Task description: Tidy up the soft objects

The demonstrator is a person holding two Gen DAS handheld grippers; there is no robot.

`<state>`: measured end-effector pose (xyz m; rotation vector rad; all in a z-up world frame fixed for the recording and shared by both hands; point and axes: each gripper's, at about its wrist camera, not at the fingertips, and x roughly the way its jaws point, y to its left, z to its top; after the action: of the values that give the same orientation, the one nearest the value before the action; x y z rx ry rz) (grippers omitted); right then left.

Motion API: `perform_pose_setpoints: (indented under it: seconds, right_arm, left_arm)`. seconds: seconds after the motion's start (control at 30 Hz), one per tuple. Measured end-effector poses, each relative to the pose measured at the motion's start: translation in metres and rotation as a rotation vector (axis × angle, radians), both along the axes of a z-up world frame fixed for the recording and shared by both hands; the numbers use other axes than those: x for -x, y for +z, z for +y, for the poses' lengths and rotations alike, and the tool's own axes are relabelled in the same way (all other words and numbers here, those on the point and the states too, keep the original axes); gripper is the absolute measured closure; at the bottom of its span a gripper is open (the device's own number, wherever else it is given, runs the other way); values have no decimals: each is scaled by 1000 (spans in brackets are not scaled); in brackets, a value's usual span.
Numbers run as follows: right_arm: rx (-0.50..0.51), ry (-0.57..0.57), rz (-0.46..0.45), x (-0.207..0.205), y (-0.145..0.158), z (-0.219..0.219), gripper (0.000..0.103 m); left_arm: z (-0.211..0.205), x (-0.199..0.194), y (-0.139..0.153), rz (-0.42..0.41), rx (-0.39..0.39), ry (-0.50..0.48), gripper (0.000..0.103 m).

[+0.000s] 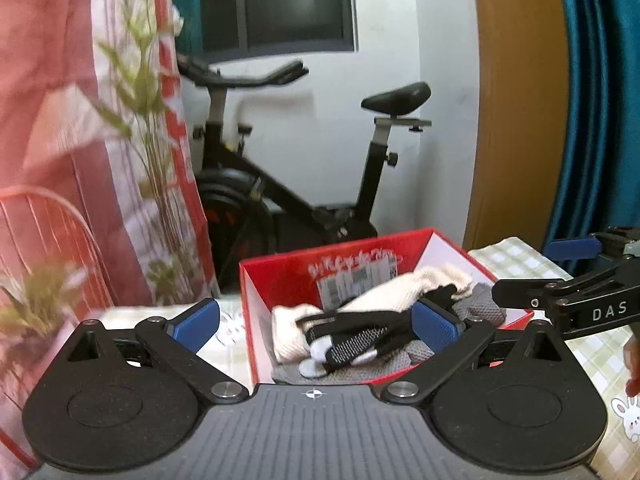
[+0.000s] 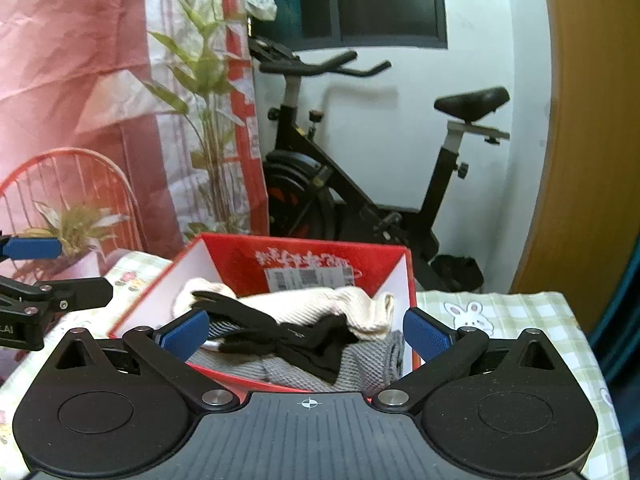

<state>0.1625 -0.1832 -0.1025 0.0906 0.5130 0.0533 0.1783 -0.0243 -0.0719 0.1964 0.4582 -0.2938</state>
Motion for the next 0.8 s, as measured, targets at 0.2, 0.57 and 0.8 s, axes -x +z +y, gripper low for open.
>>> perform_pose_setpoints:
  seconds: [0.2, 0.57, 0.8]
  right_arm:
    - [24, -39, -67, 30, 38, 6, 0]
    - [53, -56, -135, 82, 98, 20, 0]
    - [66, -123, -197, 125, 116, 37, 0]
  left_arm:
    - [2, 31, 35, -88, 21, -6, 0]
    - [2, 89, 89, -194, 16, 65, 0]
    - [11, 125, 105, -201, 74, 65, 0]
